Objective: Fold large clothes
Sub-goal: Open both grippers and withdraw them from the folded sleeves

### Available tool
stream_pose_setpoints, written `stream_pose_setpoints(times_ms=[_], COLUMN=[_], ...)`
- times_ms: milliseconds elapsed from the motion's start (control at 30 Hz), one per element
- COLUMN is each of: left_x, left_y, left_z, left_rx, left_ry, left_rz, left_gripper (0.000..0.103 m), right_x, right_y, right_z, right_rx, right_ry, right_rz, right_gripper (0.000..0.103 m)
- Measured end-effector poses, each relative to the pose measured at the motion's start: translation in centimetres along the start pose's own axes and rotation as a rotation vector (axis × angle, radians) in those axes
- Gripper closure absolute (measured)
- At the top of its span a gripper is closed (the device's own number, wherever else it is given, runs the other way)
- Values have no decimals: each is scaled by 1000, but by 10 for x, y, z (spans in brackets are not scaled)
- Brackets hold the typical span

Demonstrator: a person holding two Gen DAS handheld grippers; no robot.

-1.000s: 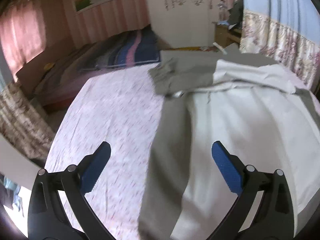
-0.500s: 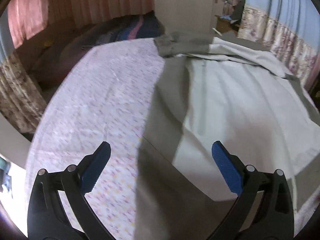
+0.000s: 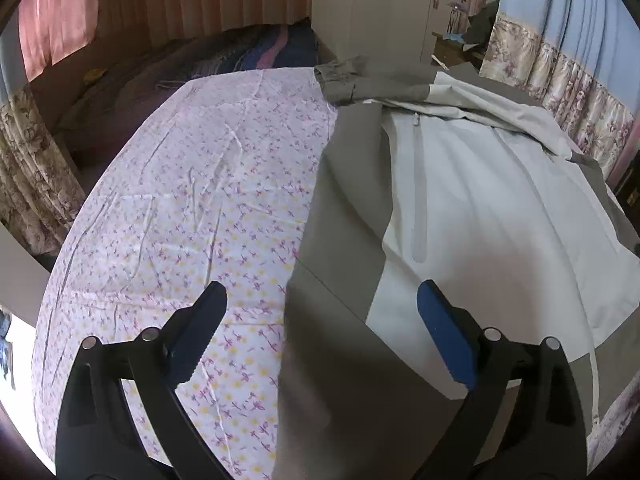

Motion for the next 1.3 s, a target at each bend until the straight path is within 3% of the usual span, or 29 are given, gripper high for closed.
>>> stream_pose_setpoints(times_ms=[233,467,867,1300], left_x=[2,-1,4,2], left_y=[4,9,8,10], left_z=[3,0,7,5], left_rx=[-1,6,28,26], left_ry=[18,-12,1,3], left_rz=[44,61,70,39], left_gripper=[8,8,9,8], right_x=[6,-2,-1,4], right_y=[3,7,-3,-14], right_z=[4,-3,-7,-11], right_rx=[41,99,89,20], right_ry=[12,-4,2,-27], right_rz=[-5,-19,53,78], right_gripper=[3,3,3,3])
Point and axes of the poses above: each gripper's, at about its wrist camera, not at the fingertips, and z roughly the way its jaws point, y to its left, x to its underside, the point moved 2 cm from there along z, roughly the way its jaws point, and after that the axes turned 3 degrees about -x, right-handed, at the moved point
